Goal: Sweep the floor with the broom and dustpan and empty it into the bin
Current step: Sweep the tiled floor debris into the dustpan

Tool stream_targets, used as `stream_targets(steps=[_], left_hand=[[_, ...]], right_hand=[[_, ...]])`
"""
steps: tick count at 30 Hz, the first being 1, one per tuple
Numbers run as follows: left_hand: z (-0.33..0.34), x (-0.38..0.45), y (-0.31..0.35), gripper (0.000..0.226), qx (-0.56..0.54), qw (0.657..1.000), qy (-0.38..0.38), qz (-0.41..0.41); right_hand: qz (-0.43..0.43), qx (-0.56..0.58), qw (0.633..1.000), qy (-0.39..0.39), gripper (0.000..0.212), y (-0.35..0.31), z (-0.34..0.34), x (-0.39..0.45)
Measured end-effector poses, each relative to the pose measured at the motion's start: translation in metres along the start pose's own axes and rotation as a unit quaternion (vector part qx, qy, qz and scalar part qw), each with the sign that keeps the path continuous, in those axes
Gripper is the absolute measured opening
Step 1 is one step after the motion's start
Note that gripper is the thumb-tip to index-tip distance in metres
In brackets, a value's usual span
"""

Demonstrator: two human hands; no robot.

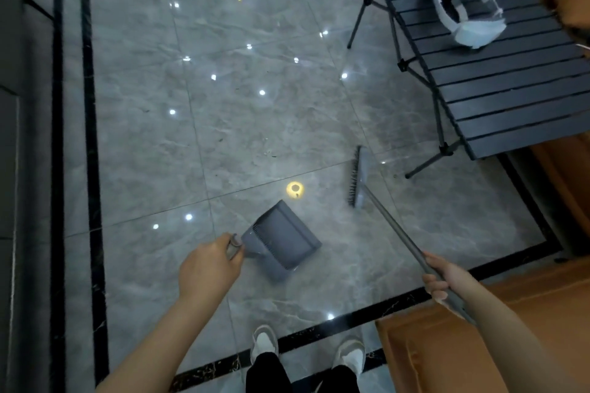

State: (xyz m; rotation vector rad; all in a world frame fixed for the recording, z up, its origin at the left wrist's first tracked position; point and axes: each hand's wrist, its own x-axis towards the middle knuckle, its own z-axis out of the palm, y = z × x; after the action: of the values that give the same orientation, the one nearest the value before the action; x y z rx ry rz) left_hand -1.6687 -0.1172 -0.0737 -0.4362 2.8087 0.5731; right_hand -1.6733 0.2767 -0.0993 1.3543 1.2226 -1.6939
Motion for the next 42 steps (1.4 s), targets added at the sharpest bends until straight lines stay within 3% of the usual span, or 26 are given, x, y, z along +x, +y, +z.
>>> stream_targets(steps=[6, 10, 17, 23, 28, 33, 39, 42], left_hand=[[-0.028, 0.009, -0.063, 0.024, -0.016, 0.997, 0.032, -0.066], [-0.037, 0.016, -0.098, 0.024, 0.005, 0.996, 0.037, -0.086], [-0.05, 0.04, -0.131, 0.027, 0.048, 0.993, 0.047, -0.099], [-0.051, 0.047, -0.125, 0.027, 0.049, 0.993, 0.059, -0.087], [-0.05, 0.047, -0.131, 0.027, 0.056, 0.993, 0.053, -0.085], [-0.049, 0.049, -0.132, 0.026, 0.063, 0.994, 0.052, -0.074], [-0.047, 0.05, -0.135, 0.026, 0.073, 0.994, 0.044, -0.075], [-0.046, 0.052, -0.135, 0.025, 0.065, 0.994, 0.049, -0.07]], right_hand=[[-0.098, -0.301, 0.946, 0.074, 0.038, 0.004, 0.09, 0.013], [-0.112, -0.372, 0.918, 0.078, 0.038, 0.015, 0.134, 0.031], [-0.026, -0.384, 0.923, 0.018, 0.044, 0.037, 0.172, 0.045], [0.051, -0.328, 0.94, -0.082, 0.043, 0.034, 0.188, 0.025], [0.031, -0.326, 0.942, -0.067, 0.043, 0.003, 0.186, 0.013], [-0.025, -0.41, 0.912, -0.019, 0.044, 0.005, 0.199, 0.025], [0.037, -0.436, 0.892, -0.11, 0.044, 0.059, 0.24, 0.024], [0.078, -0.405, 0.899, -0.146, 0.041, 0.051, 0.242, 0.018]])
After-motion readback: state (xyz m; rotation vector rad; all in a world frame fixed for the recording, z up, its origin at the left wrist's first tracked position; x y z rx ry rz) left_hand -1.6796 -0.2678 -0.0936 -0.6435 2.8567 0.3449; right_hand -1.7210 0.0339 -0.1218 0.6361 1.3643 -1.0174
